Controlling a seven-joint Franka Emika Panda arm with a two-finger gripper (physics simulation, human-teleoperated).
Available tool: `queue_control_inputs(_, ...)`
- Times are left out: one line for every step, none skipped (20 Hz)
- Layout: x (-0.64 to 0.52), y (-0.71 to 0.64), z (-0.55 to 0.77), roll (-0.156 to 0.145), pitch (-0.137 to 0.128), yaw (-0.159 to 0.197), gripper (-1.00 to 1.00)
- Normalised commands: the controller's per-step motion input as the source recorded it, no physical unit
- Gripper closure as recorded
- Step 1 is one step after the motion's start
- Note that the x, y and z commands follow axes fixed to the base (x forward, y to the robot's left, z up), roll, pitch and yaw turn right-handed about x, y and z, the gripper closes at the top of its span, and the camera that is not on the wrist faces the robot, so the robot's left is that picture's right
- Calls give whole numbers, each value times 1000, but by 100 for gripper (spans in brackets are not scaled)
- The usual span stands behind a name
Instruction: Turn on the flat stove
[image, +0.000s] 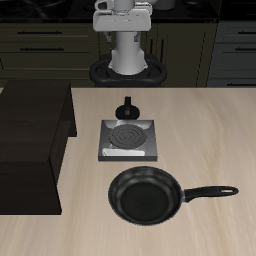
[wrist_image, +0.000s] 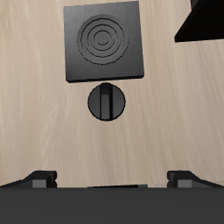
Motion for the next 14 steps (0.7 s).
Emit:
queue_control_inputs(181,206,-181,60,26,38,-100)
queue_control_inputs(95,80,-97,-5,16,-15,-100)
queue_control_inputs(267,150,-32,34,7,76,-100)
queue_control_inputs(122,112,-53,8,-10,60,-100)
queue_control_inputs(278,79,-29,3,-51,110,-100)
queue_control_inputs(252,-52,-164,-32,86,-107,-100)
queue_control_inputs(106,67,-128,16,-8,43,-100)
queue_control_inputs(0,0,0,0,0,0,-100)
queue_control_inputs(155,-24,-167,-41,-7,114,-100)
queue_control_inputs(51,-49,-62,-16,9,-28,-100)
queue_control_inputs(114,20,-129,26,-6,-1,-100)
queue_control_inputs(363,-87,-392,-53,2,35,-100)
queue_control_inputs(177,-53,-354,-11,80,-73,-100)
queue_control_inputs(114,86,-289,55,-3,82,-100)
